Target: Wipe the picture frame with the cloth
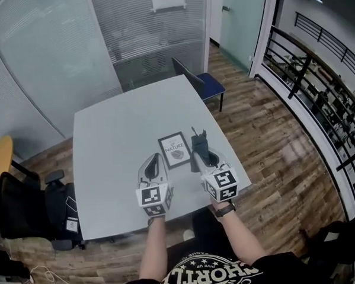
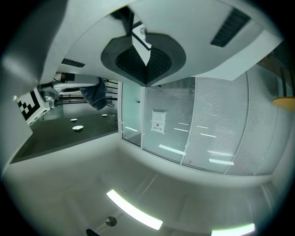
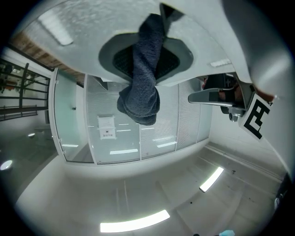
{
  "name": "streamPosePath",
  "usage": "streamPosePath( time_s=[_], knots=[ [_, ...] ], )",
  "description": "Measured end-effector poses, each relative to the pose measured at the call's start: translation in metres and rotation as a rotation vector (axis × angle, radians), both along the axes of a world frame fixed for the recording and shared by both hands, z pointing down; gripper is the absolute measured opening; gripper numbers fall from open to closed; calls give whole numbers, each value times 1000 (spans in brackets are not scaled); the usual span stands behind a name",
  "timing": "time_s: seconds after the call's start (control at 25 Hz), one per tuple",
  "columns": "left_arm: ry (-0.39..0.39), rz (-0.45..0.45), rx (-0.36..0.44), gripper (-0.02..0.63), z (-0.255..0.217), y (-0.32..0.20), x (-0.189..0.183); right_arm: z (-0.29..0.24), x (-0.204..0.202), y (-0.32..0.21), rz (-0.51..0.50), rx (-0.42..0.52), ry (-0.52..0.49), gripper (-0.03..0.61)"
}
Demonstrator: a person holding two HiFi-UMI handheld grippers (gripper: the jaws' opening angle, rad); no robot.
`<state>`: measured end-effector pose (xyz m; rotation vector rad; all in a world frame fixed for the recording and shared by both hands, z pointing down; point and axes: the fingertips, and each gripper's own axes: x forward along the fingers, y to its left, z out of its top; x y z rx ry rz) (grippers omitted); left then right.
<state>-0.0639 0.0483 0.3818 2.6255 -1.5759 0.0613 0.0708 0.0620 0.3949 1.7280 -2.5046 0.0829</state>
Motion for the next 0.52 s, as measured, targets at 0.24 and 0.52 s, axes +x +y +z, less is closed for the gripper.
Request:
streamPosePath(
  time_s=[0.24,0.52],
  knots=[
    [-6,31,-42,-3,17,4,6,4,-11,2,-17,-22,29,69],
    [-11,64,-205,-3,80,-19,4,51,-18,-22,-16,-128,116,69]
  ],
)
